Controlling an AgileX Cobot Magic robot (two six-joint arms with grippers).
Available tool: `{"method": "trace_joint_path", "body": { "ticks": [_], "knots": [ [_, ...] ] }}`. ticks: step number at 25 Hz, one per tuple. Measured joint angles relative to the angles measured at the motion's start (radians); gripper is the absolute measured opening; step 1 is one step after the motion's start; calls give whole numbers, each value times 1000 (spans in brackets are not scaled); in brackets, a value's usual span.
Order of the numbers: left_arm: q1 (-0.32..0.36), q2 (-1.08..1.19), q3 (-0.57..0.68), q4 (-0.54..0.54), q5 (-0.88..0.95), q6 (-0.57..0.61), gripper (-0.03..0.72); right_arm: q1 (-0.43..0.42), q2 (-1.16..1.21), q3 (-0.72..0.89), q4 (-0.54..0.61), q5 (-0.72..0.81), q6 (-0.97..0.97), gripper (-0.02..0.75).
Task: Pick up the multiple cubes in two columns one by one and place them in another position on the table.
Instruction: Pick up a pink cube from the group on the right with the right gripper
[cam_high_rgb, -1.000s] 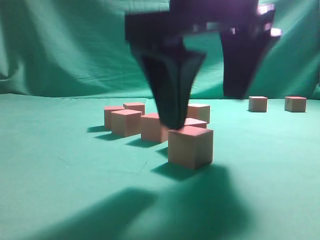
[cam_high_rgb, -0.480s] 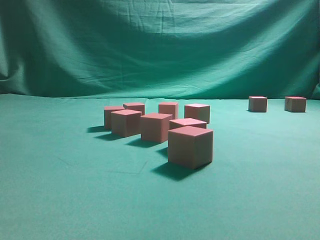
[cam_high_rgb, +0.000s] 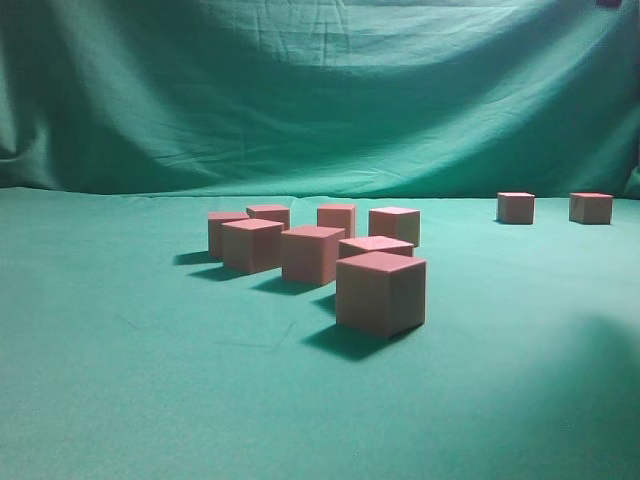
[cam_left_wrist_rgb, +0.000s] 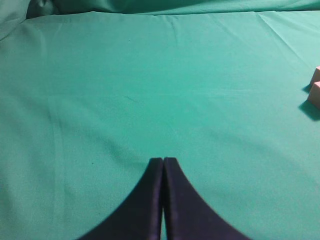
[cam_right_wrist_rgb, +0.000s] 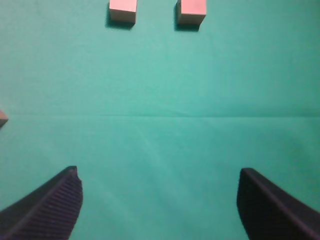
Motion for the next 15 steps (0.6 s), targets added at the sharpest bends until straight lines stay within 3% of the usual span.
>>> {"method": "trace_joint_path", "body": {
  "ticks": [4,11,12,15],
  "knots": [
    [0,0,0,0,0,0,0,-59,132,-57,118,-35,-72,608],
    [0,0,0,0,0,0,0,-60,387,-329,139,-61,-93,608],
    [0,0,0,0,0,0,0,-60,423,-369,139,-61,-94,564],
    [0,0,0,0,0,0,0,-60,518,-463,139,-61,-95,555]
  ]
}}
